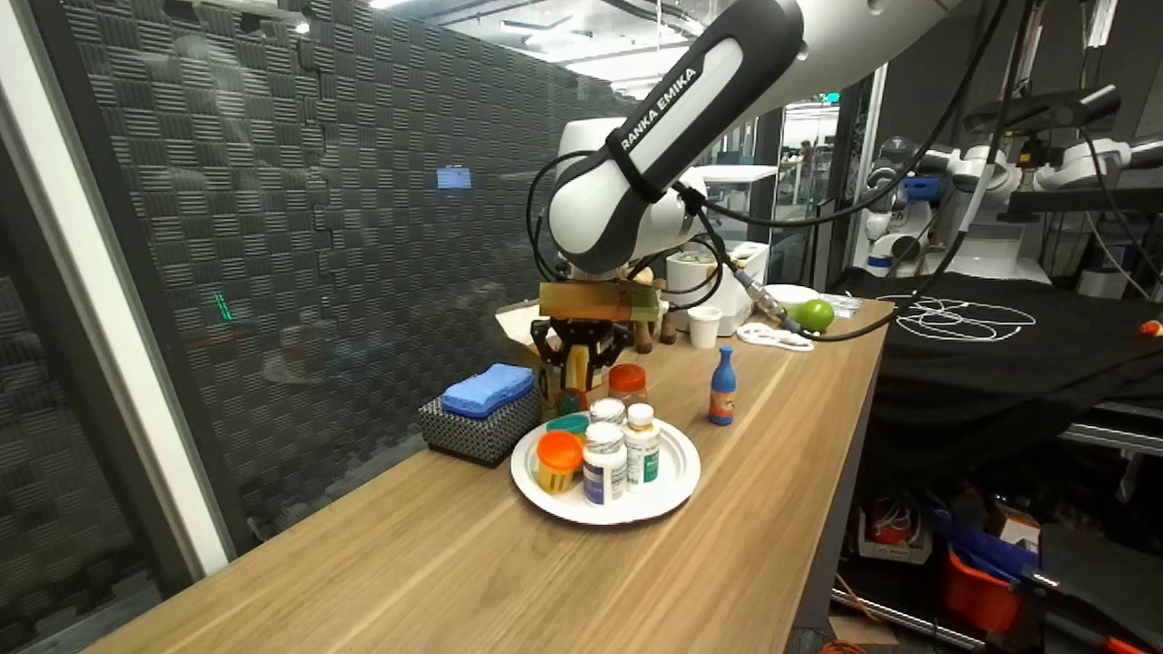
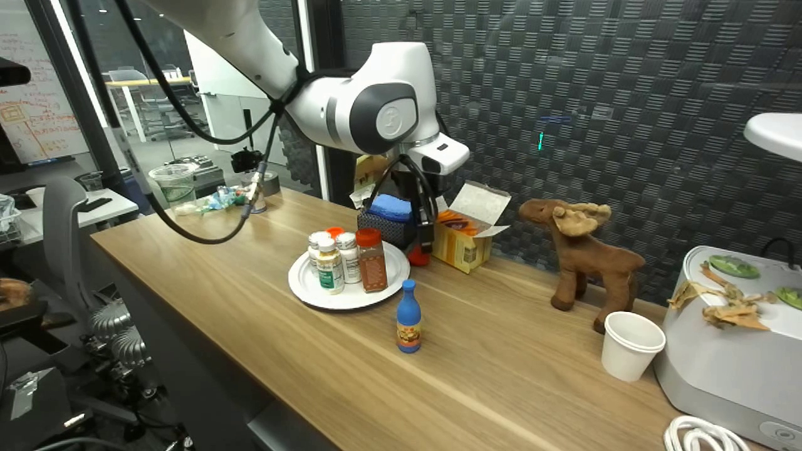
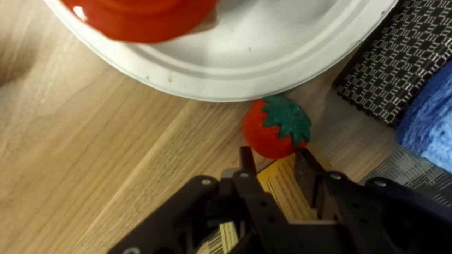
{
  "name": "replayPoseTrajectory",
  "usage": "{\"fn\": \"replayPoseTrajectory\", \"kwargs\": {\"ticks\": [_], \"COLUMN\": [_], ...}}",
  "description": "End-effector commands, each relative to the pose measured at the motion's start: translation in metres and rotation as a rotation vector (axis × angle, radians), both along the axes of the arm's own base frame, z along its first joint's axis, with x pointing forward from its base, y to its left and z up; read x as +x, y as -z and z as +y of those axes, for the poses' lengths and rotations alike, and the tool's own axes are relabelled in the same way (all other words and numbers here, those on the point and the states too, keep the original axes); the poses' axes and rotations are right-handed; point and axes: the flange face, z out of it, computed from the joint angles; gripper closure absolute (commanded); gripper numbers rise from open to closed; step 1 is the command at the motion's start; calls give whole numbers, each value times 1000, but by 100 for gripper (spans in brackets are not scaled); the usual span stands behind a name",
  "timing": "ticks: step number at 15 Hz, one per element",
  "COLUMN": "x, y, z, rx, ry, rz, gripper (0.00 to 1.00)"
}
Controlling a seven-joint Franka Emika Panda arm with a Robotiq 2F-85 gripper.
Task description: Put the bottles and the orange plushie surrounding the white plate on the white plate
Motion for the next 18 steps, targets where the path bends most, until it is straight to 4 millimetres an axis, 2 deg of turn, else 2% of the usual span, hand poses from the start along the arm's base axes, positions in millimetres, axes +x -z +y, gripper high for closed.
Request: {"fn": "replayPoseTrajectory", "kwargs": {"ticks": [1, 2, 3, 10, 18], "x": [4, 3, 3, 0, -2], "y": [-4, -4, -3, 4, 22], "z": [-7, -8, -9, -1, 13], "rx": [8, 8, 7, 14, 18], "ry": [2, -1, 0, -19, -31], "rz": [2, 4, 4, 29, 60], "gripper": [45, 50, 49, 1, 0]}}
